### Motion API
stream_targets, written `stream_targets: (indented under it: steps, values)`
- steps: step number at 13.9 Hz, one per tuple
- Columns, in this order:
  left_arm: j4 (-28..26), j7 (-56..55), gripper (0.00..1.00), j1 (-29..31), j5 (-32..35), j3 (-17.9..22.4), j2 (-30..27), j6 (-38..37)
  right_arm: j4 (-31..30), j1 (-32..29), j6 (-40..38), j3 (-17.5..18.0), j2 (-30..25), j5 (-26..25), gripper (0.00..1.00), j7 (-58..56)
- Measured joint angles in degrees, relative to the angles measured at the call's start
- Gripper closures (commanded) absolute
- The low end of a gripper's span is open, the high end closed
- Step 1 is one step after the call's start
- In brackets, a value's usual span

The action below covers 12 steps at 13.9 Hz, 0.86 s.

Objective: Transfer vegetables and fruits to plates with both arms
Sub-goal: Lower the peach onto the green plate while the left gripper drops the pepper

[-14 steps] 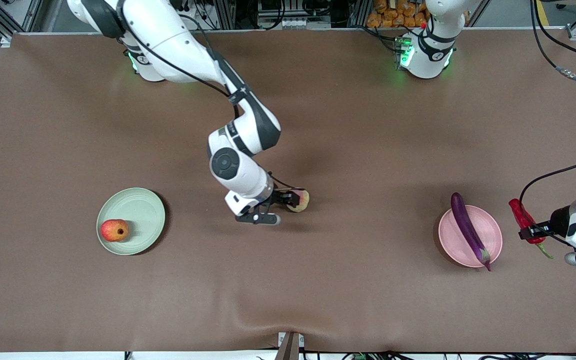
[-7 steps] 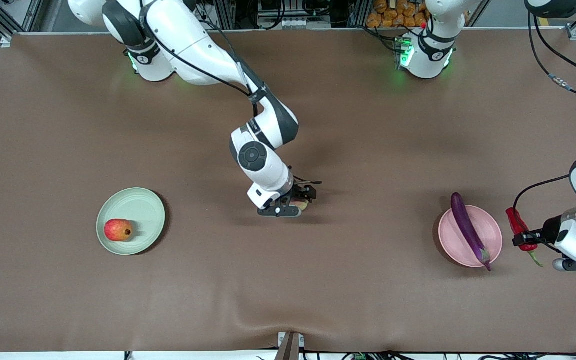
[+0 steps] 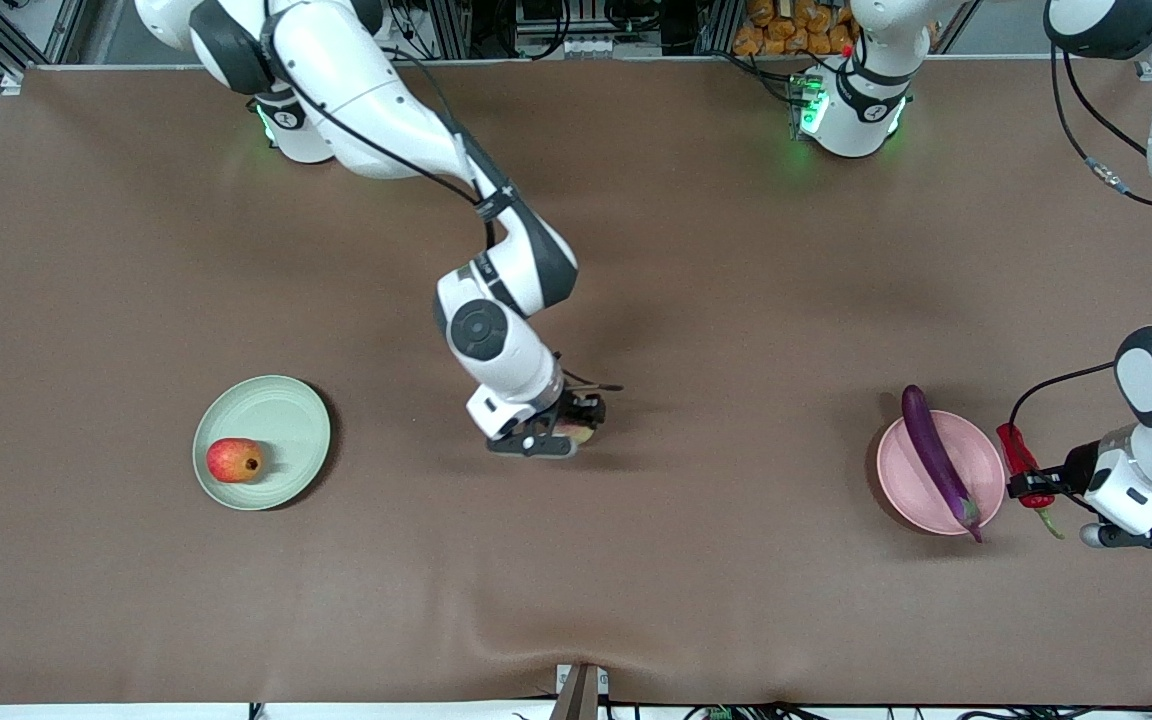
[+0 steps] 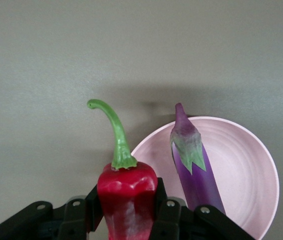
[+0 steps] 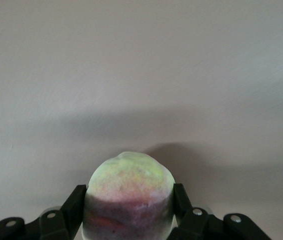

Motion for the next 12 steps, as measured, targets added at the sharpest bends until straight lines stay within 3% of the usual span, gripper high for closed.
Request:
stream_targets:
  steps: [4, 9, 10, 11, 12]
  values:
    - [0.1, -0.3, 1.00, 0.0, 0.0, 0.0, 1.2, 0.4, 0.6, -8.8, -6.8, -0.8, -4.2, -0.1, 0.68, -3.5]
    - [0.1, -6.8, 1.00, -0.3, -1.3, -0.1, 2.9, 2.0, 0.6, -23.9, -20.3, -0.8, -6.4, -0.1, 0.63, -21.1]
    - [0.2, -8.0, 0.86, -0.5, -1.5, -0.1, 2.9, 2.1, 0.6, -26.6, -22.6, -0.8, -6.4, -0.1, 0.63, -25.5]
    - [0.2, -9.2, 0.50, -0.9, -1.6, -0.1, 2.9, 2.1, 0.6, -29.3, -24.8, -0.8, -6.4, -0.1, 0.64, -30.4]
    - [0.2, -10.8, 0.29, -1.2, -1.7, -0.2, 2.9, 2.1, 0.5, -32.1, -26.8, -0.8, -6.4, -0.1, 0.64, -35.4]
